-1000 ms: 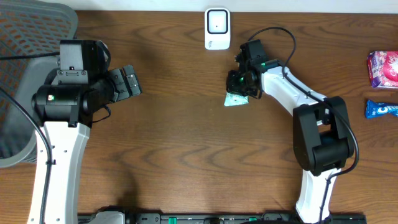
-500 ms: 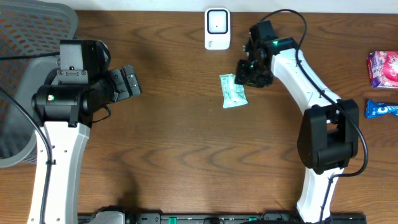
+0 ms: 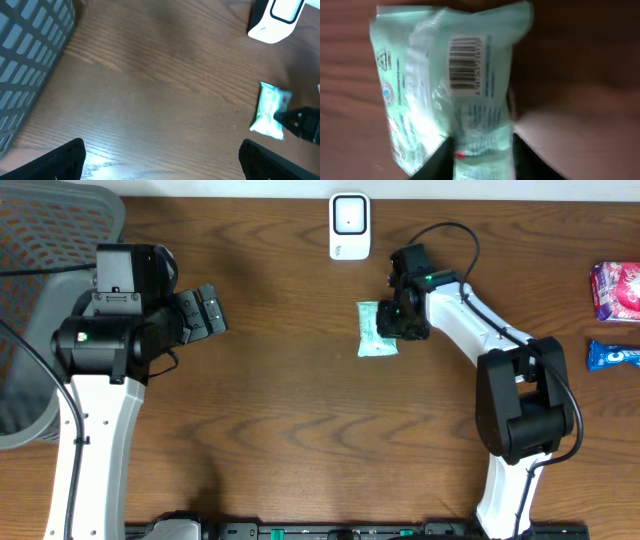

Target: Scan the item barcode

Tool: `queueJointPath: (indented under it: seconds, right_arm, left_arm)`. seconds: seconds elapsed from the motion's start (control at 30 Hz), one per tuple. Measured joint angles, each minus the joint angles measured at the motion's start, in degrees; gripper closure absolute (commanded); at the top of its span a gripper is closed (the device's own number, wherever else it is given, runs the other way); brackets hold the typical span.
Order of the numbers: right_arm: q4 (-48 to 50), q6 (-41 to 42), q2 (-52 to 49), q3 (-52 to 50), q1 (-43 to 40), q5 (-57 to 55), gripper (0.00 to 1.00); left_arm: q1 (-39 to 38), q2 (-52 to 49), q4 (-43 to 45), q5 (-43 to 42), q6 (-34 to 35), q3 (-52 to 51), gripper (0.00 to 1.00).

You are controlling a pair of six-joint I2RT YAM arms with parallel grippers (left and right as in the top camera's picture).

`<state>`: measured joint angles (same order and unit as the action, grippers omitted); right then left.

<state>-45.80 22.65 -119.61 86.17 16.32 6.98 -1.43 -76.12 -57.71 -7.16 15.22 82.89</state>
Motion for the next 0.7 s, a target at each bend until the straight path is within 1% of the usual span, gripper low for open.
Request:
queueJointPath:
  seconds: [0.03,0.07,0.1,0.13,0.23,0.3,0.47,0.53,0.7]
  right_arm:
    - [-3.0,0.1,0.0,1.2,-0.5,-0.4,0.42]
    - [-6.0,0.5,0.0,2.8,-1.4,-1.0,0.25]
    - [-7.4,0.4,0.0,4.1,-1.9,-1.2,0.2]
    - [-8.6,0.3,0.0,5.2,-2.3,-1.3,0.12]
    - [-11.2,-1.3,0.2,7.2,-3.0,-1.2,0.05]
    - [-11.6,-2.4,0.2,7.0,-2.9,-1.0,0.01]
    - [-11.1,-2.5,0.2,3.0,-3.1,-0.2,0.01]
    - [-9.2,-2.2,0.2,0.9,-3.8,2.7,0.03]
    - [0.3,-1.9,0.9,-3.8,-6.6,13.9,0.07]
  left_arm:
    - [0.0,0.0,0.0,0.0,0.0,0.0,0.02]
    - [0.0,0.0,0.0,0.0,0.0,0.0,0.02]
    - [0.0,0.0,0.0,0.0,0.0,0.0,0.02]
    - [0.0,0.0,0.0,0.0,0.0,0.0,0.02]
    - [0.0,0.0,0.0,0.0,0.0,0.0,0.02]
    - [0.0,0.0,0.0,0.0,0.0,0.0,0.02]
    - [0.0,0.0,0.0,0.0,0.0,0.0,0.02]
    - [0.0,0.0,0.0,0.0,0.0,0.0,0.02]
    - [0.0,0.0,0.0,0.0,0.0,0.0,0.02]
